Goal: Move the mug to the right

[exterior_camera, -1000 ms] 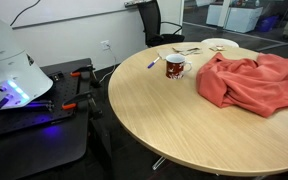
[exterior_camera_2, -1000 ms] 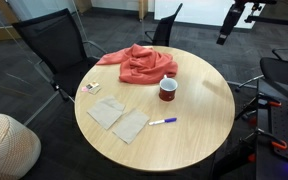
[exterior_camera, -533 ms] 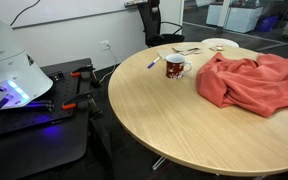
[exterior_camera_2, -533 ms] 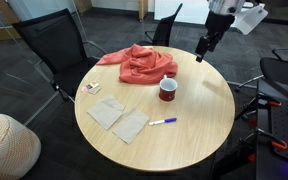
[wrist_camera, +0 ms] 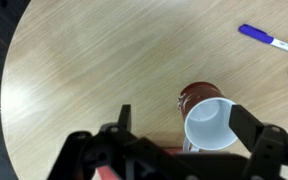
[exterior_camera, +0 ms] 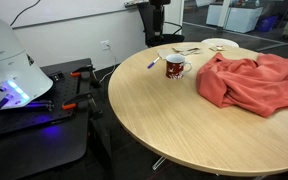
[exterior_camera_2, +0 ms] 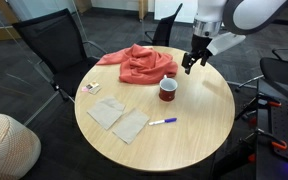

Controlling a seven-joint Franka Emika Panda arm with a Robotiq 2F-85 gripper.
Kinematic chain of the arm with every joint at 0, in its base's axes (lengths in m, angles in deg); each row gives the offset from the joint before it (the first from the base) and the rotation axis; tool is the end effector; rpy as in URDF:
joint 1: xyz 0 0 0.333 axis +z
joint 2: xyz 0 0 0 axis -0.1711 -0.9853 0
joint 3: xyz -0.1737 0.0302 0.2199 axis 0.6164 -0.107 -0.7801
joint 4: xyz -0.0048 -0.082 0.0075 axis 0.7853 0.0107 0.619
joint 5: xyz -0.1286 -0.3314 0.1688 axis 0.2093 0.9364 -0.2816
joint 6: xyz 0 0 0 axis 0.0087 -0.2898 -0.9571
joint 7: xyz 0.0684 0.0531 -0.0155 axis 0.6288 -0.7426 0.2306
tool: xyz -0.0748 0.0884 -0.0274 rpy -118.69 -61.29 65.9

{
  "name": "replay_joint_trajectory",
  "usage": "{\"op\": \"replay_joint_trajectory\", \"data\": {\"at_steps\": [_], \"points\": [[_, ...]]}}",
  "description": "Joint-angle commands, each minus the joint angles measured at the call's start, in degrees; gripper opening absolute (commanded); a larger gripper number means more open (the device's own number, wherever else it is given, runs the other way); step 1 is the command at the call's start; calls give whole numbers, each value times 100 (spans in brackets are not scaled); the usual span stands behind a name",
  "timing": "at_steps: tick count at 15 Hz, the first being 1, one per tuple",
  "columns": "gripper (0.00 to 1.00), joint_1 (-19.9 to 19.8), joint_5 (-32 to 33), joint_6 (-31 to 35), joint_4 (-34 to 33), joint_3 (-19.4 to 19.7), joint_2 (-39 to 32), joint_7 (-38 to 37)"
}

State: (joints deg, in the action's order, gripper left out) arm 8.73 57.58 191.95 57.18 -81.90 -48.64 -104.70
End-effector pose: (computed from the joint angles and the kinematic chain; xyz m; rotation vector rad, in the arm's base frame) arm 0.5127 -0.0085 0.2187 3.0043 -0.7486 -0.0320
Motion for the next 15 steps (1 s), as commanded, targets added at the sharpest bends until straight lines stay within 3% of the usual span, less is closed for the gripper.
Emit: {"op": "replay_joint_trajectory", "data": {"at_steps": [1,9,10,15], "points": [[100,198,-200,149,-332,148,-504,-318],[100,383,-537,517,-946,350,-1307,-385],[100,362,-534,473,-677,340,-1072,-166],[100,389,-534,473,-728,378,-1162,-150]]}}
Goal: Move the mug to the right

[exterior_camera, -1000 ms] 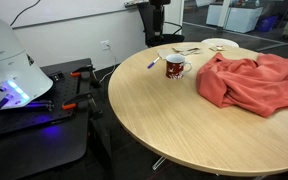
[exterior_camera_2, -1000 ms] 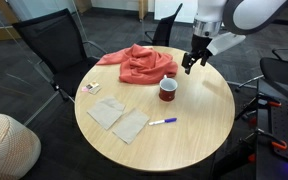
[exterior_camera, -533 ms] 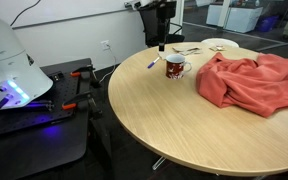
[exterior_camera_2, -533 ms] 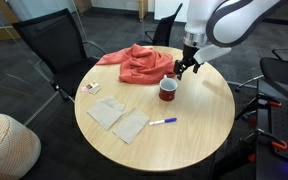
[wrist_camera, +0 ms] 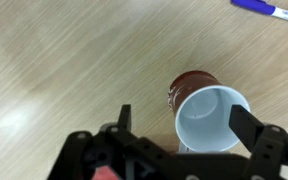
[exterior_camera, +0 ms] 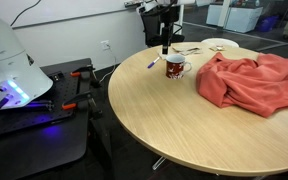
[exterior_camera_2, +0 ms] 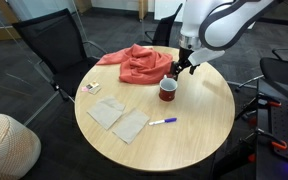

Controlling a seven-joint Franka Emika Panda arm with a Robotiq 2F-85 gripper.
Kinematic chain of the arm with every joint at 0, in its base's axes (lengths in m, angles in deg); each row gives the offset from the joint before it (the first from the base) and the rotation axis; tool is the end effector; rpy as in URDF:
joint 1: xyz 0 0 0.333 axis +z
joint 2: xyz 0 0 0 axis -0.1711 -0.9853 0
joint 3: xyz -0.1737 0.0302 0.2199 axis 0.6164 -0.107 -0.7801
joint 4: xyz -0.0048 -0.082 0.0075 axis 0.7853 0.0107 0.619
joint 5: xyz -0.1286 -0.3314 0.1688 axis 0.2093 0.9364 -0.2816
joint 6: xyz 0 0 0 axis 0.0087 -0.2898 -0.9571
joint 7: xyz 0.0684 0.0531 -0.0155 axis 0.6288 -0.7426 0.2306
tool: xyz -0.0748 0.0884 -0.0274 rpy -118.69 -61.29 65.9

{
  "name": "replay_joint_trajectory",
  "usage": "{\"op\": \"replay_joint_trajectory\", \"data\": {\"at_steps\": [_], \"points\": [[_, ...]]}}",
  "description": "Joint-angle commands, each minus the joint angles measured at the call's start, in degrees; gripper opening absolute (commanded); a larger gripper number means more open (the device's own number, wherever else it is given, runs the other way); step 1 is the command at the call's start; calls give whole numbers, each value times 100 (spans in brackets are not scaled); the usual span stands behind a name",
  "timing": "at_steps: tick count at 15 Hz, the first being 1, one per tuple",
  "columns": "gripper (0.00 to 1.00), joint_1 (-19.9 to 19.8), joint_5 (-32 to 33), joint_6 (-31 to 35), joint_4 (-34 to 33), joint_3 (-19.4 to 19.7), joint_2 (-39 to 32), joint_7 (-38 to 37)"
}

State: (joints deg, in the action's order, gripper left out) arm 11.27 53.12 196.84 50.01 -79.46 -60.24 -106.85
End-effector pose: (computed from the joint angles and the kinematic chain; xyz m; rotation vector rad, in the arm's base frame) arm 0.5434 -0.0086 0.1657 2.9969 -0.9001 -0.0320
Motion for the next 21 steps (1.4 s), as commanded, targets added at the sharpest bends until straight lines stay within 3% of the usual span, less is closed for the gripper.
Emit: {"op": "replay_joint_trajectory", "data": {"at_steps": [1,12,21], "points": [[100,152,-72,-87,-101,175,-47,-25],[100,161,-660,-141,-1017,253,-1025,-185],[100,224,-697,-330,-1588,358,-1696,-359]]}}
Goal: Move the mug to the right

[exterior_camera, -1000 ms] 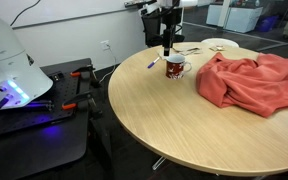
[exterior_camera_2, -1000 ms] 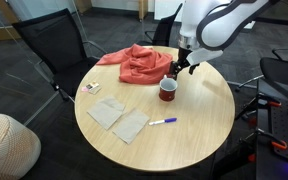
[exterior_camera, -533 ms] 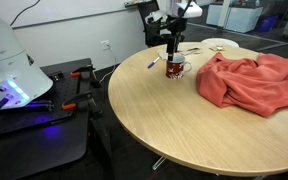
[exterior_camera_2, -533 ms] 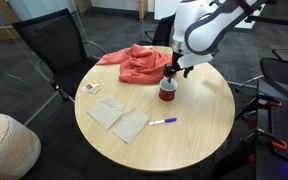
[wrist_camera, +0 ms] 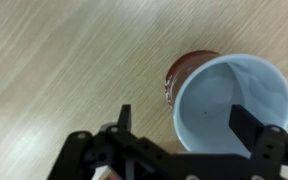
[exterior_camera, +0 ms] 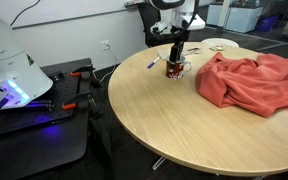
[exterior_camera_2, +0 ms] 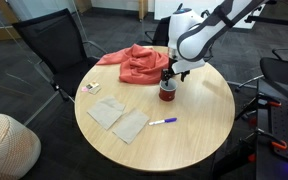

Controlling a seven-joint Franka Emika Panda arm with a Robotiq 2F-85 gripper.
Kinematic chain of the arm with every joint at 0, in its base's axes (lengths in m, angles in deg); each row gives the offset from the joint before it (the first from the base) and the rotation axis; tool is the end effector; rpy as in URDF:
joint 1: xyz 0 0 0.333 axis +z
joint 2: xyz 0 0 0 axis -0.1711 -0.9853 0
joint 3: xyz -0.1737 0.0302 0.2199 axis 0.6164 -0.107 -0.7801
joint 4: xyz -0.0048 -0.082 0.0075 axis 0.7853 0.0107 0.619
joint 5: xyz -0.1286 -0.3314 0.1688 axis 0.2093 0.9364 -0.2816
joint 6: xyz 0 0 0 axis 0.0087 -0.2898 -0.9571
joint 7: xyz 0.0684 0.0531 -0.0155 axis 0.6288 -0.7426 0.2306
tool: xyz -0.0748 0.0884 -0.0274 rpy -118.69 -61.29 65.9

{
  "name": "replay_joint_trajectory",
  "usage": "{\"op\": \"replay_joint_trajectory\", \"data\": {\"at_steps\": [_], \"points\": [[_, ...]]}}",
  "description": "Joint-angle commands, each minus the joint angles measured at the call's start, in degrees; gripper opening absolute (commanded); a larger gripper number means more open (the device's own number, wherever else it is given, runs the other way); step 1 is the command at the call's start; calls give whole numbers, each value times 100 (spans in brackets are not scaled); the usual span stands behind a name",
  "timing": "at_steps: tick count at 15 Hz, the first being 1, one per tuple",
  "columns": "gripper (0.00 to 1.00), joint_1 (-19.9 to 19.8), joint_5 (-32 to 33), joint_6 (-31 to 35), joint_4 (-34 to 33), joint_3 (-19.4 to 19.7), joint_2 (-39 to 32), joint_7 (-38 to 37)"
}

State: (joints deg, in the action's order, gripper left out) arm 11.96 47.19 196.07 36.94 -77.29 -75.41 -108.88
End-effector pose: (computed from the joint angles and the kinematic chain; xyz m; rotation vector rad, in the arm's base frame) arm 0.5811 -0.0256 0.0973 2.9360 -1.1065 -0.1130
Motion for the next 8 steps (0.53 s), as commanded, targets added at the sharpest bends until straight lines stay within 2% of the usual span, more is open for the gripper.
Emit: {"op": "replay_joint_trajectory", "data": {"at_steps": [1,4,5,6,8], "points": [[100,162,-91,-285,-324,142,-227,-145],[100,200,-12,-416,-410,173,-337,-96],[75,217,4,-431,-427,185,-366,-95],[74,232,20,-465,-452,201,-390,-84],[58,268,16,-500,-475,232,-411,-95]]}}
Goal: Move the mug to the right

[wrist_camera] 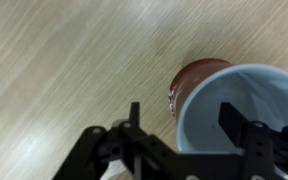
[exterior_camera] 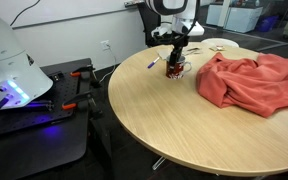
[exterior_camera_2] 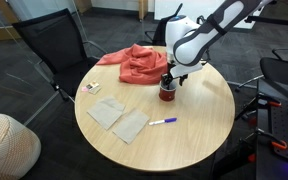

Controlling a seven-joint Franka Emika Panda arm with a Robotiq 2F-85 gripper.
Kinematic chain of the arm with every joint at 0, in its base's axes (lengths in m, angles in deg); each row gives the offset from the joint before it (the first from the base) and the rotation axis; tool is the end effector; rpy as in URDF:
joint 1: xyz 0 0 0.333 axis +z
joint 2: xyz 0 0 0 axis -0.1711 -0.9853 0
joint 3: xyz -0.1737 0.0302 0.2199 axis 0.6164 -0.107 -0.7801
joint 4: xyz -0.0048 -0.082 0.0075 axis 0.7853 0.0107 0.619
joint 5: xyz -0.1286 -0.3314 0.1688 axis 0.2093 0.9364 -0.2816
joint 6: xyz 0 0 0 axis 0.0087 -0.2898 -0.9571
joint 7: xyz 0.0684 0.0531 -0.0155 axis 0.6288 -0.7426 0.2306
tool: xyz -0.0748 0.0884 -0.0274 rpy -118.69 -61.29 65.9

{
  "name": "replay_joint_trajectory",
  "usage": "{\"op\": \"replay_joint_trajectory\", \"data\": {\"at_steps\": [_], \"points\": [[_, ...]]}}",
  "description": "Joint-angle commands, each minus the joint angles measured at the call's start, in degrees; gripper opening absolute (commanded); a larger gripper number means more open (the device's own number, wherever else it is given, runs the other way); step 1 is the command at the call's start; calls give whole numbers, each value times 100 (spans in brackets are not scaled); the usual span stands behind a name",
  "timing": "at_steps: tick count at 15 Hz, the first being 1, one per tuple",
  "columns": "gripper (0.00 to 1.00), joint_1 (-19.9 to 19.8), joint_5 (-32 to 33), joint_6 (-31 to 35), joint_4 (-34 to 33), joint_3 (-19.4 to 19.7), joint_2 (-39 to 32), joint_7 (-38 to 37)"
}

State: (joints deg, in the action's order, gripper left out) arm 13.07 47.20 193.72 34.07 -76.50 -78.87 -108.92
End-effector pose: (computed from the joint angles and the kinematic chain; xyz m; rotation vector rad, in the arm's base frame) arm 0.5823 -0.0223 0.0767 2.9148 -1.0817 -0.1817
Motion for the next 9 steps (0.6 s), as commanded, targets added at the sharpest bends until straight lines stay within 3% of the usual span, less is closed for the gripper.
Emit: {"op": "replay_joint_trajectory", "data": {"at_steps": [1,7,9], "points": [[51,171,17,-280,-204,169,-77,-86],[5,221,19,-243,-116,205,-57,-83],[0,231,25,-246,-110,214,-53,-85]]}}
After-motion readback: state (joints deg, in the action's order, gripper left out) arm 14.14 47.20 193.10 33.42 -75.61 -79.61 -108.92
